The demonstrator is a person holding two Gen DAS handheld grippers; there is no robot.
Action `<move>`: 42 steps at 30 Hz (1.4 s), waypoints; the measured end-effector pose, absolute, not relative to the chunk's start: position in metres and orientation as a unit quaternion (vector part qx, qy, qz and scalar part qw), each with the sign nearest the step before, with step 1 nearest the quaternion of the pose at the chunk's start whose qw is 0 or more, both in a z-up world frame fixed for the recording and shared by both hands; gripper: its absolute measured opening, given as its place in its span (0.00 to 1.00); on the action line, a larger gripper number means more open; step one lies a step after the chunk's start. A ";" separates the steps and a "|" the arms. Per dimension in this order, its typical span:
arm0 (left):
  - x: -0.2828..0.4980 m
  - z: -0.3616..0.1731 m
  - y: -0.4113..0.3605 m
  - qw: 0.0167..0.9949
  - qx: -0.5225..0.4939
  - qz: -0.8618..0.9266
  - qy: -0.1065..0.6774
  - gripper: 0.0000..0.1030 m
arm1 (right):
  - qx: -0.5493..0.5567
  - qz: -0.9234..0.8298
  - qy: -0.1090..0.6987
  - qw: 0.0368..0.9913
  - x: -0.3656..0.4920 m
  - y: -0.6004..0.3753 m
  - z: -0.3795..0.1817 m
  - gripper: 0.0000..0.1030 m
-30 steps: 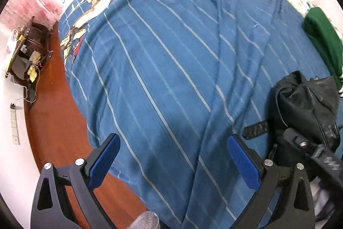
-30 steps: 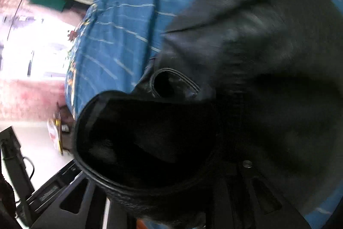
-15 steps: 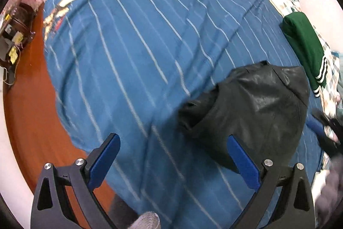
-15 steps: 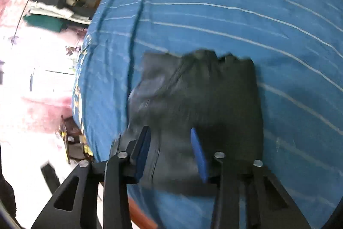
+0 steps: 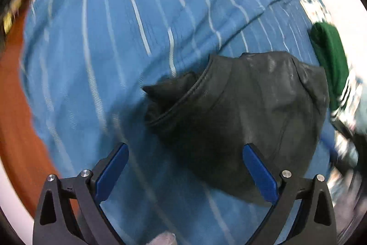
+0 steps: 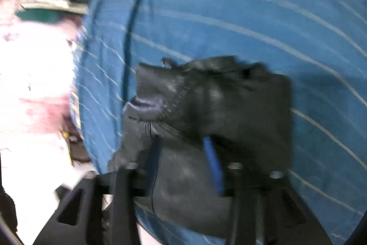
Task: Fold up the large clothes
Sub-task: 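Grasp the folded jacket bundle with both grippers from opposite sides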
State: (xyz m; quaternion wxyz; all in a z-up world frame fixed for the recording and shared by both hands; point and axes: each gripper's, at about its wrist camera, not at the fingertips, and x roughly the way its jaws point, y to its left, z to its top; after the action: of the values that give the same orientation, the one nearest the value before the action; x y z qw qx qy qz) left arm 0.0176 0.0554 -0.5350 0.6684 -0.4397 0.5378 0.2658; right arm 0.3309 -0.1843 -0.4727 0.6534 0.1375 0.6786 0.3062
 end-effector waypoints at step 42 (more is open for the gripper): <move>-0.022 -0.511 0.056 0.694 -0.421 0.289 0.507 0.79 | -0.038 0.238 0.739 0.629 0.243 -0.228 -0.527 0.44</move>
State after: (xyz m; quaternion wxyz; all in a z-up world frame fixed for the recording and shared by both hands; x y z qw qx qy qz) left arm -0.0220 0.0561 -0.5108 0.6941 -0.4212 0.5072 0.2893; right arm 0.2427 -0.2284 -0.5272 0.6287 -0.0383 0.7395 0.2376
